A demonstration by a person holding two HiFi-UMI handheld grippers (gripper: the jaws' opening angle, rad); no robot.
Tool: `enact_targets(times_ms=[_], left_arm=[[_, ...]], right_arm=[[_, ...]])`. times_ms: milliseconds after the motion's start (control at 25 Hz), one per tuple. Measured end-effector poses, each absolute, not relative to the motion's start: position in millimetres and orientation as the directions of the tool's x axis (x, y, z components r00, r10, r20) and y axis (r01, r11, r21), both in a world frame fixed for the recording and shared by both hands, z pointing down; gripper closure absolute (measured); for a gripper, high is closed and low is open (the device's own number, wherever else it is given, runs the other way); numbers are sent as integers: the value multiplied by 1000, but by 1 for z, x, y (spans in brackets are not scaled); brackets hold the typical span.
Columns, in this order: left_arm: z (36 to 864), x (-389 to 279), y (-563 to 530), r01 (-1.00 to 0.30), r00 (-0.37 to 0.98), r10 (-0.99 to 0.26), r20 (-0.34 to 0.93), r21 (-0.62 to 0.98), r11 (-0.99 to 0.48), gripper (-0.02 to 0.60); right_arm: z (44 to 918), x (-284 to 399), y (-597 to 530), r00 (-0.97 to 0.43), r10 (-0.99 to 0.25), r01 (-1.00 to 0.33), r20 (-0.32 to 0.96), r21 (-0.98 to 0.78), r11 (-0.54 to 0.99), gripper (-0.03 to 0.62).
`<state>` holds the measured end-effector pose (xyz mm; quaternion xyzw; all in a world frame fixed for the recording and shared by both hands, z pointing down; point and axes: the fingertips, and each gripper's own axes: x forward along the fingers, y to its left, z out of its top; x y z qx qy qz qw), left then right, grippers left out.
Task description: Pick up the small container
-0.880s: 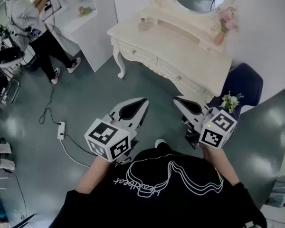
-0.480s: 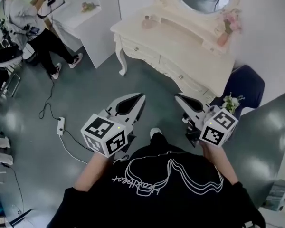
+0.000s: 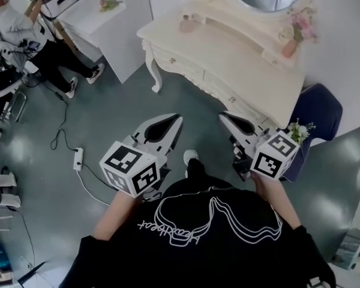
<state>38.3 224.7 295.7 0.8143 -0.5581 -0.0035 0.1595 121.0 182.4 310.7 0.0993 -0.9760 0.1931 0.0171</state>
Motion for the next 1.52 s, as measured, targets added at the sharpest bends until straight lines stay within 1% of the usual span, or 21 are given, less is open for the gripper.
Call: enact_targets(times_ms=[200, 480, 720, 920, 1200, 1360, 1520], left_arm=[[311, 12, 169, -908, 370, -908, 197, 283, -308, 575], [327, -18, 63, -900, 389, -892, 230, 304, -314, 575], [319, -43, -14, -899, 390, -896, 211, 299, -321, 575], [310, -46, -44, -904, 391, -899, 198, 266, -335, 575], [312, -59, -63, -904, 396, -896, 201, 256, -342, 575], [315, -71, -84, -894, 421, -882, 210, 261, -364, 575], [319, -89, -114, -880, 450, -866, 217, 271, -390, 556]], right_arm=[[327, 93, 130, -984, -162, -177, 71, -400, 899, 586], [341, 51, 29, -985, -144, -170, 93, -424, 890, 586], [334, 24, -42, -985, -137, -170, 109, -403, 899, 586], [326, 15, -76, -984, -147, -174, 100, -384, 907, 586], [325, 5, -95, -982, -166, -187, 88, -390, 902, 588], [326, -6, -114, -977, -193, -215, 95, -396, 893, 586], [328, -18, -141, -967, -234, -256, 104, -405, 878, 586]])
